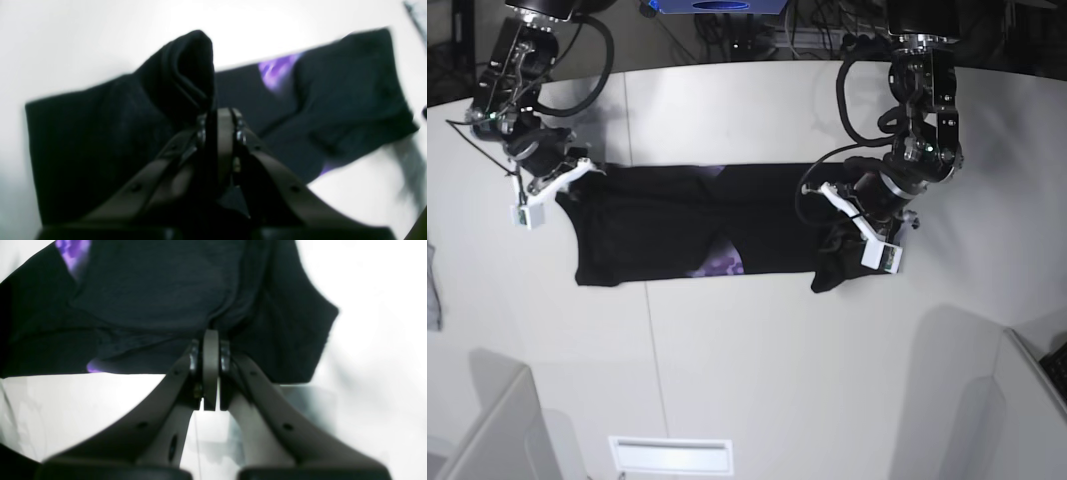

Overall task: Fold the T-shirt properly
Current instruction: 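Carry the strip end with the left gripper toward the right gripper, then lay the folded end down on the strip and open the left gripper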

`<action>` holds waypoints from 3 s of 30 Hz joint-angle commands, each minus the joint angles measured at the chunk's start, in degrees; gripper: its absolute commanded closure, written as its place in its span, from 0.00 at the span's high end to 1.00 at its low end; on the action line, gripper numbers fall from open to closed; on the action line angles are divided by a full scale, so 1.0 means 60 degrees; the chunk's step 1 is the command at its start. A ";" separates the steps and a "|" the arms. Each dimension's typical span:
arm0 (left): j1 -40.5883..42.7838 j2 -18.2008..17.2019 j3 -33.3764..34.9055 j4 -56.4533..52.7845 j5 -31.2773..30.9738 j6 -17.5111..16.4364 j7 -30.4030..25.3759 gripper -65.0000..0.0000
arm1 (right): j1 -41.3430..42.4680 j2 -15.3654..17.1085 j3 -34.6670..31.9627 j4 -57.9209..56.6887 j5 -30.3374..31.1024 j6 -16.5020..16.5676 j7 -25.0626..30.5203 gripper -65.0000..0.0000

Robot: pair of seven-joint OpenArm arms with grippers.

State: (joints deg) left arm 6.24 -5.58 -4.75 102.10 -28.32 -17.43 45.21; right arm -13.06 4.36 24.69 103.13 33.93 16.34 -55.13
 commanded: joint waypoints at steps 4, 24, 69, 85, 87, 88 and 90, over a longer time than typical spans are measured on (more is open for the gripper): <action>-0.0315 -0.0014 0.0565 -0.0058 -0.0138 0.0070 -0.0143 0.00 | 0.0059 0.0057 0.0391 0.0152 0.0125 0.0039 0.0156 0.00; -0.1018 0.0777 0.1298 -0.1259 -0.0079 0.0187 -0.0143 0.00 | 0.0089 0.0072 0.0669 0.0152 0.0125 0.0039 0.0156 0.00; -0.1443 0.0909 0.1767 -0.2168 -0.0079 0.0568 -0.0202 0.00 | 0.0308 0.0072 0.0655 -0.0419 0.0169 0.0039 0.0171 0.00; -0.1443 0.0909 0.1767 -0.2168 -0.0153 0.0568 -0.0158 0.17 | 0.0308 0.0072 0.0655 -0.0419 0.0183 0.0039 0.0171 0.00; -0.1443 0.0923 0.1767 -0.2168 -0.0153 0.0568 -0.0158 0.33 | 0.0308 0.0072 0.0655 -0.0419 0.0183 0.0039 0.0171 0.00; -0.1443 0.0923 0.1767 -0.2168 -0.0153 0.0568 -0.0158 0.40 | 0.0323 0.0072 0.0655 -0.0419 0.0183 0.0039 0.0171 0.00; -0.1458 0.1011 0.1913 -0.2168 -0.0123 0.0568 -0.0173 0.55 | 0.0426 0.0072 0.0655 -0.0419 0.0183 0.0039 0.0141 0.00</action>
State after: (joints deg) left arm -1.58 -0.21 6.35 88.14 -28.29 -13.43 45.30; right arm -11.44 4.21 28.40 99.72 34.09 16.34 -55.40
